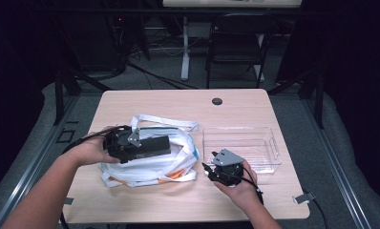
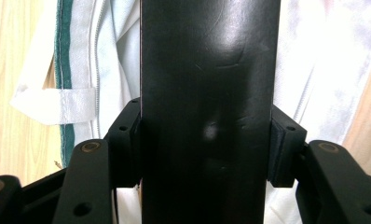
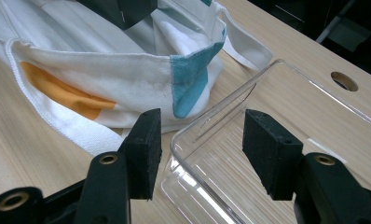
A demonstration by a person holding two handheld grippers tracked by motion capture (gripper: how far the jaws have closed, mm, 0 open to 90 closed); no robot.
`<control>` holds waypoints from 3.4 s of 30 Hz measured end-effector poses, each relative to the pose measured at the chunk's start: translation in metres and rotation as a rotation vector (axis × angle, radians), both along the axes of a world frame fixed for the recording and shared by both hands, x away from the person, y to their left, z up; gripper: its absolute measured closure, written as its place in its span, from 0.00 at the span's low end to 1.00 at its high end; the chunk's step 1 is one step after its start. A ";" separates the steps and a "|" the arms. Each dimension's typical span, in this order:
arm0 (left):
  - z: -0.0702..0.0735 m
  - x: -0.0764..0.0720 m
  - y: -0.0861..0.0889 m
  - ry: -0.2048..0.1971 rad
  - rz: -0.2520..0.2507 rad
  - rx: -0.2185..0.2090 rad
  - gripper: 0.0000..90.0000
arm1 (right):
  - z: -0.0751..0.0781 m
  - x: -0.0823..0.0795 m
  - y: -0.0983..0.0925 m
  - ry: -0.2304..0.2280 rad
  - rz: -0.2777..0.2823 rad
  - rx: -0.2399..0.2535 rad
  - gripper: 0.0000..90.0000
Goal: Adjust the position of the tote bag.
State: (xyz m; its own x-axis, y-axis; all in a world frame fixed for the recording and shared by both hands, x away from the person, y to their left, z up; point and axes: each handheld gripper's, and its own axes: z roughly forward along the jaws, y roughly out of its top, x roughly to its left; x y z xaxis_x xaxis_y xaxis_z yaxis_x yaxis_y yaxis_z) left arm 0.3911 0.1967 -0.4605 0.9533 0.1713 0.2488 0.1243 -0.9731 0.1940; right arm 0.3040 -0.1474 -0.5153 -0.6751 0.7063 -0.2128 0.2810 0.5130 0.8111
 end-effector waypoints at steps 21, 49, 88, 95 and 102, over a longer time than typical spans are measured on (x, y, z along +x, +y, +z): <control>0.032 -0.005 -0.005 0.041 0.006 -0.032 0.48 | 0.039 0.004 0.009 -0.010 0.180 -0.091 0.51; 0.043 -0.007 -0.047 0.022 -0.060 -0.012 0.48 | 0.095 0.032 0.020 0.150 0.291 -0.155 0.39; 0.048 -0.006 -0.099 0.023 -0.163 -0.024 0.48 | 0.098 0.061 0.050 0.143 0.362 -0.352 0.25; 0.047 -0.007 -0.101 0.021 -0.167 -0.028 0.48 | 0.098 0.063 0.052 0.145 0.375 -0.360 0.27; 0.047 -0.007 -0.105 0.024 -0.173 -0.032 0.48 | 0.095 0.064 0.056 0.162 0.392 -0.365 0.29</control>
State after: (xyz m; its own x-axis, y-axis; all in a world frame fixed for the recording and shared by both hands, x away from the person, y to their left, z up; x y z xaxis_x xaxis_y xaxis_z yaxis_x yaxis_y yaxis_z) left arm 0.3839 0.0922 -0.4139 0.9748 0.0113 0.2227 -0.0400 -0.9737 0.2245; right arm 0.3680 -0.0916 -0.4202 -0.9171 0.2952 -0.2680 0.1187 0.8439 0.5232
